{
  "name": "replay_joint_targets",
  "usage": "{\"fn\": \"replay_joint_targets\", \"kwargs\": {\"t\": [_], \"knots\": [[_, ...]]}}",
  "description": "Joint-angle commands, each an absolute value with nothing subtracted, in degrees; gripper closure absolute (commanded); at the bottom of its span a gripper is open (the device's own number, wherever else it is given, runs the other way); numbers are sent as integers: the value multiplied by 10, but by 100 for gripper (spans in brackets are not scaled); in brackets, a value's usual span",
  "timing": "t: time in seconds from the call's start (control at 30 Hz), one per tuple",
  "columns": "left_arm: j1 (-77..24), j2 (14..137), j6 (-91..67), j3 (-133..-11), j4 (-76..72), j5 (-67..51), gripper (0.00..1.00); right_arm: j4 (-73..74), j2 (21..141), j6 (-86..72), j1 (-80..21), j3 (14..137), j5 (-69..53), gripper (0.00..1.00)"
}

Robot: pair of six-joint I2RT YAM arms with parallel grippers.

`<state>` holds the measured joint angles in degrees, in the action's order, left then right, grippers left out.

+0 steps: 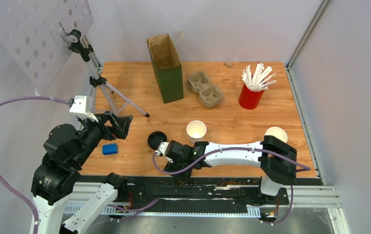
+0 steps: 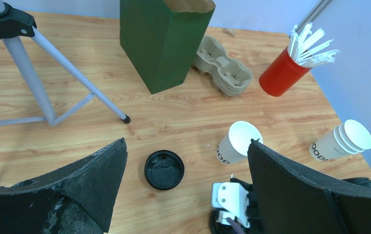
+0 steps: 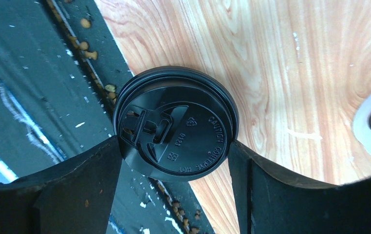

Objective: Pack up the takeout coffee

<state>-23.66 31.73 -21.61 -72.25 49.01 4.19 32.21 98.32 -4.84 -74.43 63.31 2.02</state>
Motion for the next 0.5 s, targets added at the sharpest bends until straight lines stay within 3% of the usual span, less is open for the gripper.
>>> {"fn": "replay_joint_targets", "kwargs": {"t": [0.0, 0.27, 0.47], "knots": [[-238, 312, -203, -716, 497, 48, 0, 350, 914, -54, -743, 682, 23, 30], [-238, 295, -206, -683, 504, 47, 0, 449, 846, -44, -713, 763, 51, 29], [-238, 272, -218, -621, 484, 34, 0, 476, 825, -17, -633, 777, 61, 29]]}}
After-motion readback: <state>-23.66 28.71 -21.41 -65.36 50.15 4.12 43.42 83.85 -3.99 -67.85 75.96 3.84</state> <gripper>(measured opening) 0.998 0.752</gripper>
